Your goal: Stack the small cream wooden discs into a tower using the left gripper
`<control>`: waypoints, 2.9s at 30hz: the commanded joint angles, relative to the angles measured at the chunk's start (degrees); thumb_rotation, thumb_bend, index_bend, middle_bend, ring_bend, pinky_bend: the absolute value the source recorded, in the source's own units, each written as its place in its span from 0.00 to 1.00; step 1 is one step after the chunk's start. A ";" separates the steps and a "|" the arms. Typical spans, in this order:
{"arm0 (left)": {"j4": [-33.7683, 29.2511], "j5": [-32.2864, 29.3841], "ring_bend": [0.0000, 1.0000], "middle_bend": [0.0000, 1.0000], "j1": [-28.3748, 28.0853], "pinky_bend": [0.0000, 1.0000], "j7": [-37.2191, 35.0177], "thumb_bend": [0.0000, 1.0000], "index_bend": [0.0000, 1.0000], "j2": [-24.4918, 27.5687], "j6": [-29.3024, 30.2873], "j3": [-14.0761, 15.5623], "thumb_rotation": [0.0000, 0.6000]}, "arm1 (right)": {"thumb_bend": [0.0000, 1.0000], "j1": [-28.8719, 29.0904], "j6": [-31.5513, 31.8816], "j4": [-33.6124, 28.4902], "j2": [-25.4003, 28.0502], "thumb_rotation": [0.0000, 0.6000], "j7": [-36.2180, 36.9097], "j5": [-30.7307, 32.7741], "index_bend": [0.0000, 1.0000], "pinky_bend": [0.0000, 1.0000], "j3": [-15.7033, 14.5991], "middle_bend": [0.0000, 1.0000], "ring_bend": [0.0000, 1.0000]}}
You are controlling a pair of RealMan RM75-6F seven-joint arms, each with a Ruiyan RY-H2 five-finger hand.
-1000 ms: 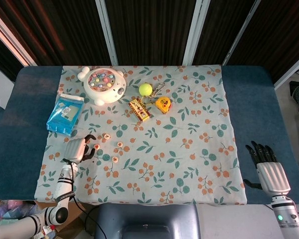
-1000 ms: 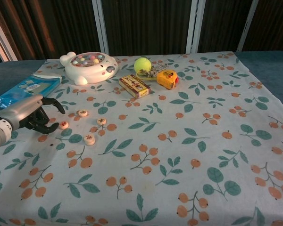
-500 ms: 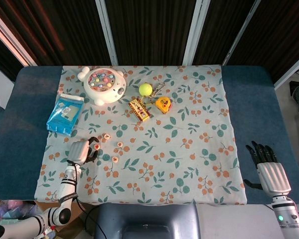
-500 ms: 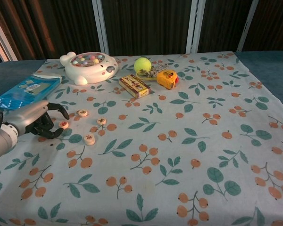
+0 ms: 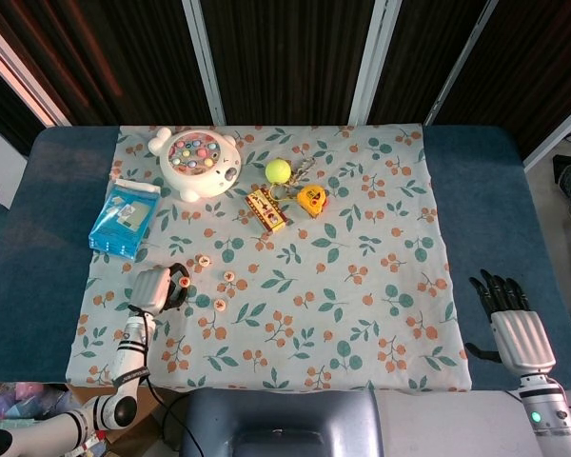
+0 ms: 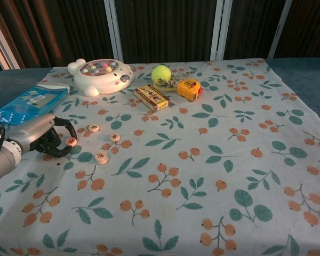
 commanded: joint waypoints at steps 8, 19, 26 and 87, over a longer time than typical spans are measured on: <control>-6.27 3.02 1.00 1.00 1.15 1.00 -0.82 0.44 0.51 2.39 3.63 0.58 1.00 | 0.12 0.00 0.04 -0.05 -0.06 1.00 -0.08 -0.31 0.00 0.00 -0.16 0.00 0.00; -18.22 7.56 1.00 1.00 2.79 1.00 1.53 0.43 0.51 5.58 7.23 3.89 1.00 | 0.11 0.05 -0.07 -0.14 0.08 1.00 0.23 -0.63 0.00 0.00 -0.34 0.00 0.00; -17.86 7.49 1.00 1.00 2.81 1.00 1.62 0.44 0.50 4.54 6.71 4.58 1.00 | 0.11 0.05 -0.14 -0.07 0.22 1.00 0.45 -0.63 0.00 0.00 -0.39 0.00 0.00; -13.76 7.94 1.00 1.00 2.39 1.00 1.29 0.43 0.39 0.93 5.09 5.18 1.00 | 0.11 0.09 -0.33 -0.15 0.24 1.00 0.19 -0.09 0.00 0.00 -0.24 0.00 0.00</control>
